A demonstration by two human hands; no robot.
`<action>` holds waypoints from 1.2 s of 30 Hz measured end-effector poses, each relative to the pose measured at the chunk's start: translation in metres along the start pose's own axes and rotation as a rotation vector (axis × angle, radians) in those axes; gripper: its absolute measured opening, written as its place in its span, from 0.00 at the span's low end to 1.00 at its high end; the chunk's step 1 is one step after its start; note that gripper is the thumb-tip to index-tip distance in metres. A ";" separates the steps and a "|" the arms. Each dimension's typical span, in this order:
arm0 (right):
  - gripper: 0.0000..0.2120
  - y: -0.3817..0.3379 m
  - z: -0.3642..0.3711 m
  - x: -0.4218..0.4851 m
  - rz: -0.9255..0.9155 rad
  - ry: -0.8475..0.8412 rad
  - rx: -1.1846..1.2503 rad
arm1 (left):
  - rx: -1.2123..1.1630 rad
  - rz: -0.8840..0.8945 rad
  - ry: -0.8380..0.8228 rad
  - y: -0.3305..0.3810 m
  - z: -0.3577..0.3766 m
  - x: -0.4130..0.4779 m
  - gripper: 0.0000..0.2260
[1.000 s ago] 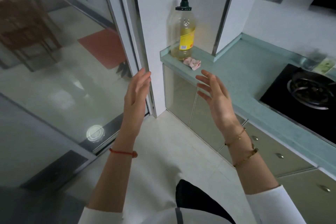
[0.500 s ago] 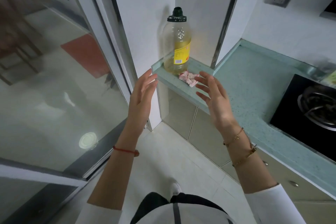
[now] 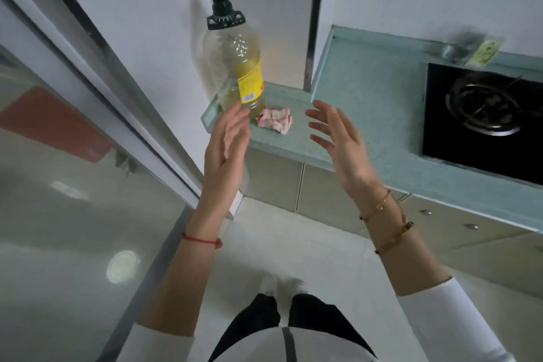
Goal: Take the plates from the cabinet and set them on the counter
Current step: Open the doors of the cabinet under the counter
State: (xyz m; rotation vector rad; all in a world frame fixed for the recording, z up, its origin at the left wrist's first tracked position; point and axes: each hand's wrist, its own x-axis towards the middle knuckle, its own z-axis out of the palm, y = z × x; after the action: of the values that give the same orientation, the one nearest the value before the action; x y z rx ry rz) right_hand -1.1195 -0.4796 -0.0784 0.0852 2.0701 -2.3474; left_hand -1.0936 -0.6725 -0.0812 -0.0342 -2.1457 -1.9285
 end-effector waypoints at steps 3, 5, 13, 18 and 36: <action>0.18 0.012 0.006 0.000 -0.011 0.041 0.012 | -0.014 0.022 -0.068 -0.011 -0.006 0.009 0.20; 0.18 0.020 0.010 -0.001 -0.006 0.061 0.006 | -0.032 0.010 -0.085 -0.018 -0.009 0.010 0.20; 0.17 0.088 0.008 0.005 -0.020 0.091 -0.033 | -0.072 -0.016 -0.095 -0.075 -0.001 0.001 0.16; 0.16 0.160 -0.003 0.023 -0.086 0.081 -0.044 | -0.071 0.011 -0.094 -0.157 0.019 -0.003 0.16; 0.15 0.402 -0.045 0.090 -0.455 0.061 0.010 | -0.112 0.371 -0.128 -0.425 0.102 0.029 0.15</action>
State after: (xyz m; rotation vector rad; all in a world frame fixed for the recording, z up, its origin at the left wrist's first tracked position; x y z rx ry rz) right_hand -1.1898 -0.4833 -0.4869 -0.3571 2.3092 -2.6209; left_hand -1.2184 -0.6284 -0.4990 -0.5502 -1.9325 -1.8615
